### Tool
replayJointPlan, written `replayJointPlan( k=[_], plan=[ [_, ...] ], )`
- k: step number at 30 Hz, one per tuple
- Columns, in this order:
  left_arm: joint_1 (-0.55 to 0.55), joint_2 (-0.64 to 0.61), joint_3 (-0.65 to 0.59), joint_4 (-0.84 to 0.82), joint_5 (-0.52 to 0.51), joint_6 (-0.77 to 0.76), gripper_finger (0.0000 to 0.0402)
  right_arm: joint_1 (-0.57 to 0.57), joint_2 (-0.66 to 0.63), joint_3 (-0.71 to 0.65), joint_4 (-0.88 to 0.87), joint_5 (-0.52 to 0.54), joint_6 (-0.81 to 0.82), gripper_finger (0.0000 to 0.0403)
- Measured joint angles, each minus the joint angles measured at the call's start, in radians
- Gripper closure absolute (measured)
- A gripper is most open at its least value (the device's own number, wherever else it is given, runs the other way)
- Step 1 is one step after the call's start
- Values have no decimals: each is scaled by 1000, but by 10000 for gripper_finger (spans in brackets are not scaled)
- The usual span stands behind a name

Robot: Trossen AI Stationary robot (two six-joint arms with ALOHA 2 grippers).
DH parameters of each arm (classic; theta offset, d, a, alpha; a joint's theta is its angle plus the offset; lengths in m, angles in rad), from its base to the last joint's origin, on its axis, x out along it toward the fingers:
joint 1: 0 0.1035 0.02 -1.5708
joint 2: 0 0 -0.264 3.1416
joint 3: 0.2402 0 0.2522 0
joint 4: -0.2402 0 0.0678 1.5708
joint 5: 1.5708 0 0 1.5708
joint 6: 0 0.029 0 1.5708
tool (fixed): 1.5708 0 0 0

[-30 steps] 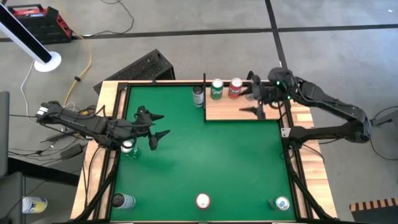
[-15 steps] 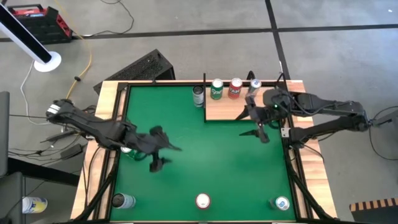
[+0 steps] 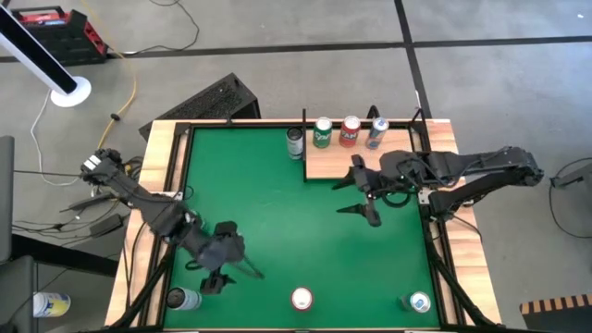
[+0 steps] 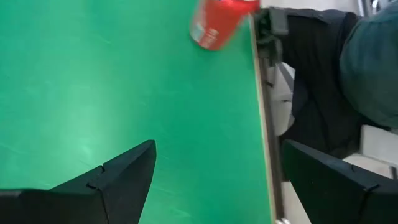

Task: Place canned beverage on shelf
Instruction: Put the bottom white and blue soda can on the shelf

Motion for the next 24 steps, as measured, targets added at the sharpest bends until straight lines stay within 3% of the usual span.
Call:
replayJointPlan(
  k=[14,20,24],
  plan=[
    [-415,0,0,5,-242,-469,70,180,148,0,309,59,124,83],
    [-491,4,3,62,-325,-531,70,206,166,0,331,63,161,83],
    [-508,27,46,-71,-305,-580,70,217,166,0,330,64,181,83]
  ],
)
